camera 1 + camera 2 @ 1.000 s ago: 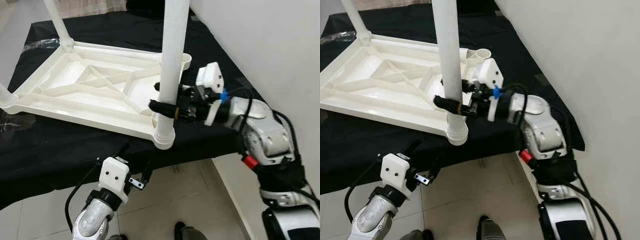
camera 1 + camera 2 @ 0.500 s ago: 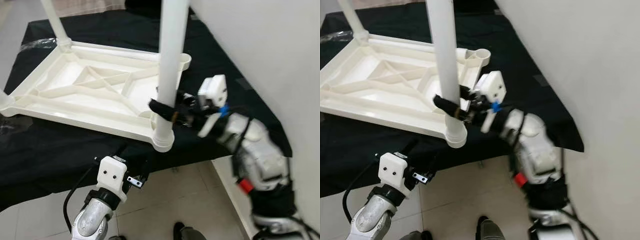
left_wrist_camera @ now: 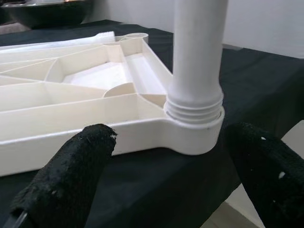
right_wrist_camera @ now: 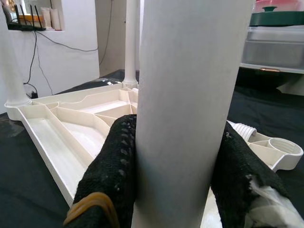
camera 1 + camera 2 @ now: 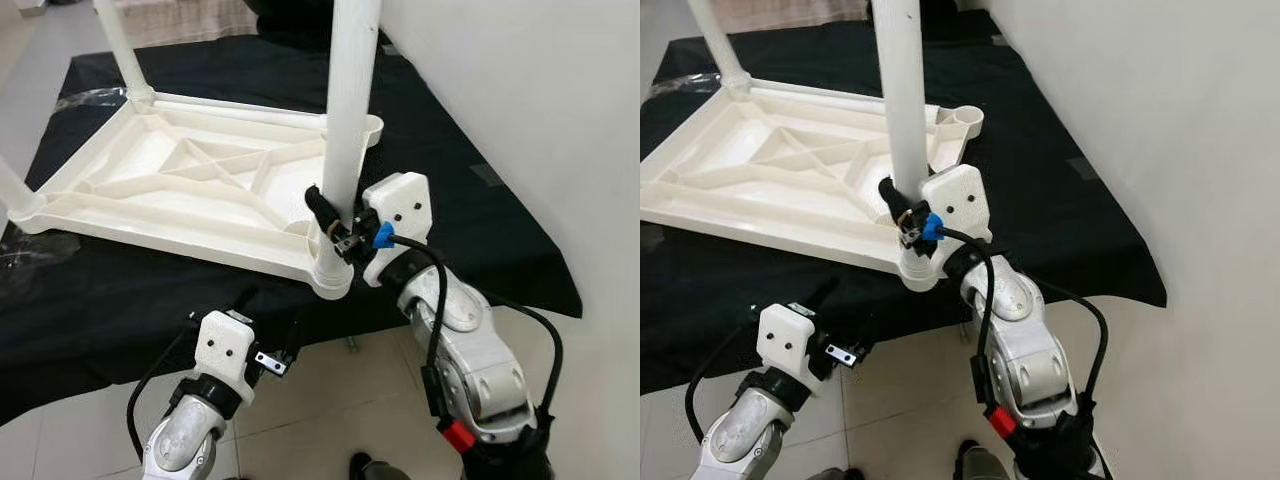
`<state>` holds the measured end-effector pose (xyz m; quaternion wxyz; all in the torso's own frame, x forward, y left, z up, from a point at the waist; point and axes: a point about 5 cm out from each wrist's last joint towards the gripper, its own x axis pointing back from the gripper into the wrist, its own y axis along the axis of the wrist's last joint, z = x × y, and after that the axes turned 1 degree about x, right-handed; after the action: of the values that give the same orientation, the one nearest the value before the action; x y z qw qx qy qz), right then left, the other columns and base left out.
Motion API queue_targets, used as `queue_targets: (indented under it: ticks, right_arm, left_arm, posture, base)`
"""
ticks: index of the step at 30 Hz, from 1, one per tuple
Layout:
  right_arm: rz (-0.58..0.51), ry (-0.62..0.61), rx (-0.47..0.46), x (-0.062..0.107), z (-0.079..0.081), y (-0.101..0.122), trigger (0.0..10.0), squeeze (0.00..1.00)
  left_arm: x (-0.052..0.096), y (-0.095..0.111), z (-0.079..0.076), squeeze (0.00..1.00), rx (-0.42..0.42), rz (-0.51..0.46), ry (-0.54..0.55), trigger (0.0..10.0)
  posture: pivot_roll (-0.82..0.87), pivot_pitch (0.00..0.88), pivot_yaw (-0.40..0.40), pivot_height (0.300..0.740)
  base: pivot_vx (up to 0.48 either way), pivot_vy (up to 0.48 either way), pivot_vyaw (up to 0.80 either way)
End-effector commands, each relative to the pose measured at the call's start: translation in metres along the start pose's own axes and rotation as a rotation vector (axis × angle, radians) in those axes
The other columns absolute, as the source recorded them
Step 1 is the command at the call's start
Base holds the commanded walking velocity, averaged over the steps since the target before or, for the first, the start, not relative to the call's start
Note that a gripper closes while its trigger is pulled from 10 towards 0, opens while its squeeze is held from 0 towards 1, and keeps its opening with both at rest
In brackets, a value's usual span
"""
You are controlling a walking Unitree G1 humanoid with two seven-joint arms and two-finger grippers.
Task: Building children table
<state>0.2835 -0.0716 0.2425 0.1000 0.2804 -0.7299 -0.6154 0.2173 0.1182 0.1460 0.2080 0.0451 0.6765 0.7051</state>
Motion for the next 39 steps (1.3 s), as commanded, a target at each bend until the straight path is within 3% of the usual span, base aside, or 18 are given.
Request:
queue_targets:
  ticks: [1,2,3,7,11,12,14,15,19,24,25,33,39]
  right_arm:
    - [0.272,-0.064,-0.008,0.007,-0.009,-0.05,10.0,0.0]
    - [0.233,-0.041,-0.019,0.003,-0.008,-0.044,10.0,0.02]
    - [0.185,-0.006,-0.051,-0.002,-0.009,-0.038,10.0,1.0]
    - [0.104,0.067,-0.084,-0.008,-0.012,-0.024,10.0,1.0]
    - [0.01,0.313,-0.091,-0.011,-0.018,-0.006,10.0,1.0]
    - [-0.001,0.393,-0.066,-0.01,-0.022,-0.001,10.0,0.65]
    - [-0.004,0.437,-0.048,-0.01,-0.025,0.002,10.0,0.65]
    - [-0.005,0.494,-0.038,-0.009,-0.029,0.005,10.0,0.0]
    - [-0.023,0.649,-0.016,-0.007,-0.04,0.014,10.0,0.0]
    - [-0.046,0.678,-0.013,-0.013,-0.051,0.022,10.0,0.0]
    - [-0.054,0.684,-0.018,-0.015,-0.055,0.024,0.4,0.0]
    - [-0.043,0.765,-0.042,-0.011,-0.061,0.023,0.0,0.0]
    - [0.01,0.756,-0.061,-0.002,-0.056,0.006,0.0,0.0]
  left_arm:
    - [0.004,-0.007,0.0,0.0,0.002,0.04,0.0,10.0]
    - [0.004,-0.008,-0.001,0.0,0.003,0.041,0.0,10.0]
    - [0.004,-0.009,-0.001,0.0,0.004,0.044,0.0,10.0]
    - [0.004,-0.01,0.0,0.0,0.005,0.047,-0.002,10.0]
    - [0.003,-0.01,-0.001,0.0,0.003,0.046,-0.005,10.0]
    - [0.003,-0.01,0.0,0.0,0.001,0.045,-0.002,10.0]
    - [0.003,-0.009,0.0,0.0,0.0,0.044,0.0,10.0]
    - [0.003,-0.009,0.0,0.0,-0.001,0.043,0.002,10.0]
    - [0.004,-0.008,-0.001,0.0,0.001,0.04,0.002,10.0]
    - [0.005,-0.007,-0.002,0.0,0.002,0.04,-0.002,10.0]
    - [0.005,-0.006,-0.003,0.0,0.003,0.04,-0.003,10.0]
    - [0.006,-0.005,-0.003,0.0,0.004,0.041,-0.002,10.0]
    - [0.009,-0.007,-0.004,0.0,0.009,0.05,-0.006,10.0]
  posture:
    - [-0.05,0.253,-0.02,0.74]
    - [-0.04,0.232,-0.017,0.74]
    - [-0.04,0.217,-0.013,0.74]
    - [-0.03,0.22,-0.01,0.74]
    - [-0.01,0.221,-0.014,0.74]
    - [-0.01,0.223,-0.016,0.74]
    - [-0.01,0.223,-0.016,0.74]
    - [-0.02,0.225,-0.018,0.74]
    - [-0.01,0.235,-0.017,0.74]
    - [-0.01,0.242,-0.017,0.74]
    - [0.0,0.247,-0.018,0.74]
    - [0.0,0.256,-0.019,0.74]
    - [-0.01,0.234,-0.024,0.74]
  base:
    - [0.0,0.0,0.0]
    - [0.0,0.0,0.0]
    - [0.0,0.0,0.0]
    - [0.0,0.0,0.0]
    - [0.0,0.0,0.0]
    - [0.0,0.0,0.0]
    - [0.0,0.0,0.0]
    - [0.0,0.0,0.0]
    - [0.0,0.0,0.0]
    - [0.0,0.0,0.0]
    - [0.0,0.0,0.0]
    - [0.0,0.0,0.0]
    - [0.0,0.0,0.0]
